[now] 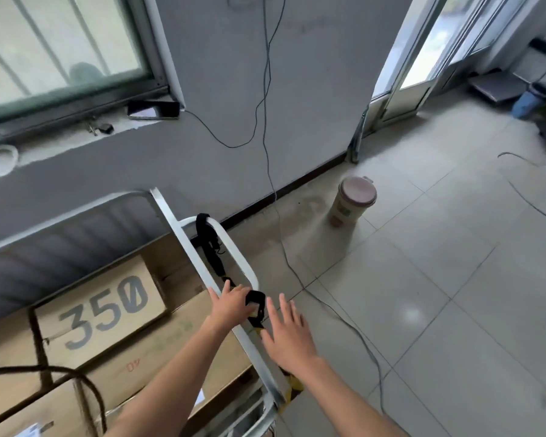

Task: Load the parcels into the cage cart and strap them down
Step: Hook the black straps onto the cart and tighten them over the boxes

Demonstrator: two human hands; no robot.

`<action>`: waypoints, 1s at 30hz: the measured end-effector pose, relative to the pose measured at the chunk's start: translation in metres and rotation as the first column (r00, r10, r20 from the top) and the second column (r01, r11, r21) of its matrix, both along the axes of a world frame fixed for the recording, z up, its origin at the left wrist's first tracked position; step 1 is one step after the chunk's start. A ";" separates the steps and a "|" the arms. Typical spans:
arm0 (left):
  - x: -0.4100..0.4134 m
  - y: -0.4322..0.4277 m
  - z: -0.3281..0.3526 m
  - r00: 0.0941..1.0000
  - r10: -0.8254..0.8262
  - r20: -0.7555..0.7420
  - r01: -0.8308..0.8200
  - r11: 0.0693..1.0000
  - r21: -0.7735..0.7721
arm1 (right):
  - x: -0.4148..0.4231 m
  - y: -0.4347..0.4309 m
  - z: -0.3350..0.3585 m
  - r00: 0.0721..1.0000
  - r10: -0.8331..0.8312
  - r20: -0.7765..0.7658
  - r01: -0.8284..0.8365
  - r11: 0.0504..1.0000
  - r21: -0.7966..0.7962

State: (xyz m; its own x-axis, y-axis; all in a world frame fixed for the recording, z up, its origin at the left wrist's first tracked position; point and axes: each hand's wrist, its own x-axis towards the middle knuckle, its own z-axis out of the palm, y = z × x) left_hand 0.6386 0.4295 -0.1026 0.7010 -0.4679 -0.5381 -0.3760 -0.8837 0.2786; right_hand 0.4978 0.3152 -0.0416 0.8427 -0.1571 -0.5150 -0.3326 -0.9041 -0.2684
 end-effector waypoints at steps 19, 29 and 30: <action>-0.004 -0.036 0.099 0.696 0.711 -0.099 -0.635 0.545 -0.547 | 0.113 -0.058 0.043 0.990 -0.142 -0.003 0.118 0.811 0.573; -0.086 -0.039 0.168 0.483 0.796 -0.365 -0.751 0.163 -0.640 | 0.134 -0.005 0.106 0.920 -0.175 -0.350 0.378 0.166 0.911; -0.097 -0.038 0.171 0.446 0.803 -0.395 -0.769 0.118 -0.629 | 0.135 0.001 0.116 0.921 -0.152 -0.359 0.378 0.127 0.917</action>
State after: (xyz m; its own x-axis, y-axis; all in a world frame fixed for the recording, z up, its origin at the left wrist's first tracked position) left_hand 0.5414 0.3913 0.0688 0.9191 0.1934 -0.3433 0.3839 -0.2436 0.8906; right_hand 0.6323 0.3165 0.0740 0.7651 0.3566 -0.5362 -0.6230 0.1993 -0.7564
